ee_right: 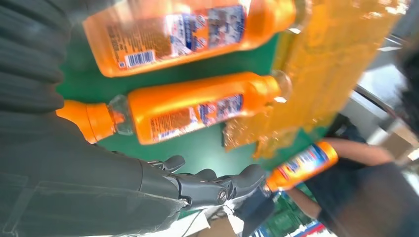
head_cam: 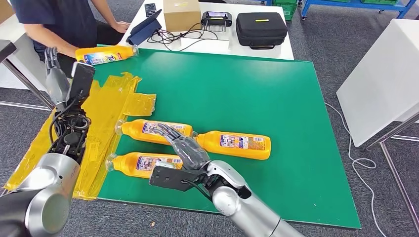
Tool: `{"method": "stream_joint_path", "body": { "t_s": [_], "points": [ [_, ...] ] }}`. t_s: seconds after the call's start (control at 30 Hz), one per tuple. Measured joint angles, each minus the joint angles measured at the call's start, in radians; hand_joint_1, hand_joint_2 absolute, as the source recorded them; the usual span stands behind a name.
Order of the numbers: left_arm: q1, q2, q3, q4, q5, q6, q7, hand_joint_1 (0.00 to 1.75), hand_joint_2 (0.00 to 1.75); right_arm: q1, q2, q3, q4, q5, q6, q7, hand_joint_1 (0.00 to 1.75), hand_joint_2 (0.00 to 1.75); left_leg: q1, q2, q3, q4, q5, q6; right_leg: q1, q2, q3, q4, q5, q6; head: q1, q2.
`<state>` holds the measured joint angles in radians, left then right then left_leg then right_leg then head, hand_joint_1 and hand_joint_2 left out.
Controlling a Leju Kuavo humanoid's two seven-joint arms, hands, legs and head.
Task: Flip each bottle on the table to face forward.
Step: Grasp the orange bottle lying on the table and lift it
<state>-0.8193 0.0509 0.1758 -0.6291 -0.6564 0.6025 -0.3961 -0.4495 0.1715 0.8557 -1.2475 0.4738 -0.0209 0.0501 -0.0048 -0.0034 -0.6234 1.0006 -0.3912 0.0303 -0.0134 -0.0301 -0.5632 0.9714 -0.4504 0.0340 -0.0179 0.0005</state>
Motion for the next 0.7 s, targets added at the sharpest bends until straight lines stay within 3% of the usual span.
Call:
{"method": "stream_joint_path", "body": {
  "t_s": [0.2, 0.47, 0.7],
  "points": [
    [0.059, -0.022, 0.014, -0.189, 0.226, -0.05, -0.029, 0.0, 0.0, -0.05, 0.047, 0.053, 0.18, 0.041, -0.02, 0.018, 0.0, 1.75, 0.0, 0.0, 0.0, 0.0, 0.0, 0.0, 0.0, 0.0, 0.0, 0.0, 0.0, 0.0, 0.0, 0.0],
    [0.073, -0.027, 0.014, -0.237, 0.255, -0.055, -0.032, 0.0, 0.0, -0.069, 0.062, 0.066, 0.237, 0.035, -0.022, 0.018, 0.0, 1.75, 0.0, 0.0, 0.0, 0.0, 0.0, 0.0, 0.0, 0.0, 0.0, 0.0, 0.0, 0.0, 0.0, 0.0],
    [0.067, -0.041, -0.061, -0.308, 0.375, -0.023, -0.11, 0.0, 0.0, -0.17, 0.162, 0.146, 0.526, -0.078, 0.0, 0.014, 0.0, 1.75, 0.0, 0.0, 0.0, 0.0, 0.001, 0.0, 0.0, 0.0, 0.0, 0.0, 0.0, 0.0, 0.0, 0.0]
  ]
}}
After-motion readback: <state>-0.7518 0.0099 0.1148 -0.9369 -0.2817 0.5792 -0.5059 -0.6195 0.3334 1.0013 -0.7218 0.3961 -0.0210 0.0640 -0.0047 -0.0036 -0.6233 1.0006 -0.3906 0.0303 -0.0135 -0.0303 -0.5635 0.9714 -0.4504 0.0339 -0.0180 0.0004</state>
